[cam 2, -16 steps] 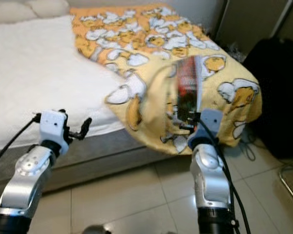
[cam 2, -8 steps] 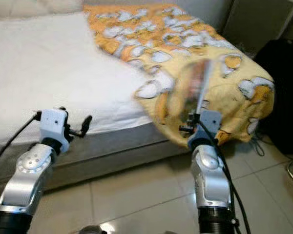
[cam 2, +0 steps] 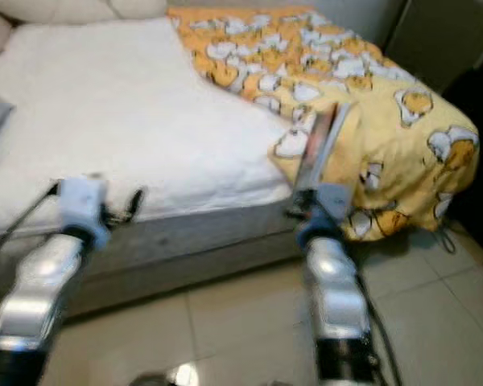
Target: Clean up the room
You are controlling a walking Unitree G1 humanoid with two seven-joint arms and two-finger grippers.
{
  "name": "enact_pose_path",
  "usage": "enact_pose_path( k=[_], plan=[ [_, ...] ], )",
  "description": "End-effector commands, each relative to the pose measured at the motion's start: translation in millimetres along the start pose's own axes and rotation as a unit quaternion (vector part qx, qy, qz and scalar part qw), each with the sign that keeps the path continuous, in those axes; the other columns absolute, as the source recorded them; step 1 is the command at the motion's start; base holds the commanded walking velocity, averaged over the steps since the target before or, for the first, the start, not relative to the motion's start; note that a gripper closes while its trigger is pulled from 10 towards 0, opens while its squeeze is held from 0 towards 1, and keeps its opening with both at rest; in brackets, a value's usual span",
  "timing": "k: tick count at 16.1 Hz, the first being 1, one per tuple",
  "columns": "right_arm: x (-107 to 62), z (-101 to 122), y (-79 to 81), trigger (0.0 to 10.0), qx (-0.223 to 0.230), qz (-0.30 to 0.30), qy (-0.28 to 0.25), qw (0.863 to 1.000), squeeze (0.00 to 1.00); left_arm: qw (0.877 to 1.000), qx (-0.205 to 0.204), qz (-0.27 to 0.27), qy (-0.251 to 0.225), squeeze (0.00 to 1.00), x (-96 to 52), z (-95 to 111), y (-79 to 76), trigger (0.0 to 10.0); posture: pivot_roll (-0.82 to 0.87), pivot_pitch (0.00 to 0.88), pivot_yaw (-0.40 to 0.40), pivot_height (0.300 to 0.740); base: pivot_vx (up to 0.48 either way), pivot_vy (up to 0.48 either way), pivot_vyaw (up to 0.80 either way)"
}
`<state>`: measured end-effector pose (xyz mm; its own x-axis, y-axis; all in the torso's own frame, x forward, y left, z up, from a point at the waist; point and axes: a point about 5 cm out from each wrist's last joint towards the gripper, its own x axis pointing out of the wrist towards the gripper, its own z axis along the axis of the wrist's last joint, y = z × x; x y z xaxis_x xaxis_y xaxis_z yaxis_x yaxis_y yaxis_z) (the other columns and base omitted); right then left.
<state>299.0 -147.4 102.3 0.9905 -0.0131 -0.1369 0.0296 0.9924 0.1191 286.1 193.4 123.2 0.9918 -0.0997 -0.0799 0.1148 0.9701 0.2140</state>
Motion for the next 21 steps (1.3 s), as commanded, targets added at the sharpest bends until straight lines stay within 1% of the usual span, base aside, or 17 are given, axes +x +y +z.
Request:
enact_pose_path(
  k=[1, 5, 8, 10, 14, 16, 21],
  plan=[
    [1.4, 13.6, -7.0, 10.0, -0.005, -0.004, -0.032, 0.999, 0.00, 1.000, -0.001, -0.013, -0.011, 0.24, 2.7, 5.2, -9.9, 10.0, 0.09, 0.000, -0.042, 0.740, 0.000, 0.401, 0.00],
    [2.1, 11.7, -8.6, 10.0, -0.006, -0.004, -0.029, 1.000, 0.00, 1.000, -0.006, -0.014, -0.014, 0.24, 1.8, 4.8, -15.6, 10.0, 0.10, 0.000, -0.059, 0.740, 0.000, 0.400, 0.00],
    [4.4, 10.8, -6.0, 10.0, -0.006, 0.001, -0.025, 1.000, 0.00, 1.000, -0.008, 0.001, -0.011, 0.23, 0.5, 3.3, -14.8, 10.0, 0.10, 0.000, -0.067, 0.740, 0.000, 0.000, 0.00],
    [5.6, 11.5, -4.8, 10.0, -0.007, 0.004, -0.026, 1.000, 0.00, 1.000, -0.008, 0.008, -0.015, 0.23, 1.6, 4.7, -13.5, 10.0, 0.11, 0.000, -0.068, 0.740, 0.000, 0.000, 0.00],
    [7.7, 11.1, -1.8, 10.0, 0.000, 0.009, -0.030, 1.000, 0.00, 0.999, -0.020, 0.021, -0.023, 0.24, 4.8, 8.6, -8.3, 10.0, 0.11, 0.000, -0.060, 0.740, 0.000, 0.000, 0.00],
    [9.0, 11.7, 1.7, 10.0, -0.013, 0.019, -0.031, 0.999, 0.00, 0.999, -0.020, 0.026, -0.023, 0.24, 6.8, 9.4, -7.1, 10.0, 0.12, 0.000, -0.058, 0.740, 0.270, 0.000, 0.00],
    [13.1, 10.4, 2.0, 10.0, -0.020, 0.015, -0.026, 0.999, 0.00, 0.999, -0.016, 0.030, -0.015, 0.25, 8.2, 7.1, -7.5, 10.0, 0.12, 0.000, -0.063, 0.740, 0.303, 0.000, 0.80]
  ],
)
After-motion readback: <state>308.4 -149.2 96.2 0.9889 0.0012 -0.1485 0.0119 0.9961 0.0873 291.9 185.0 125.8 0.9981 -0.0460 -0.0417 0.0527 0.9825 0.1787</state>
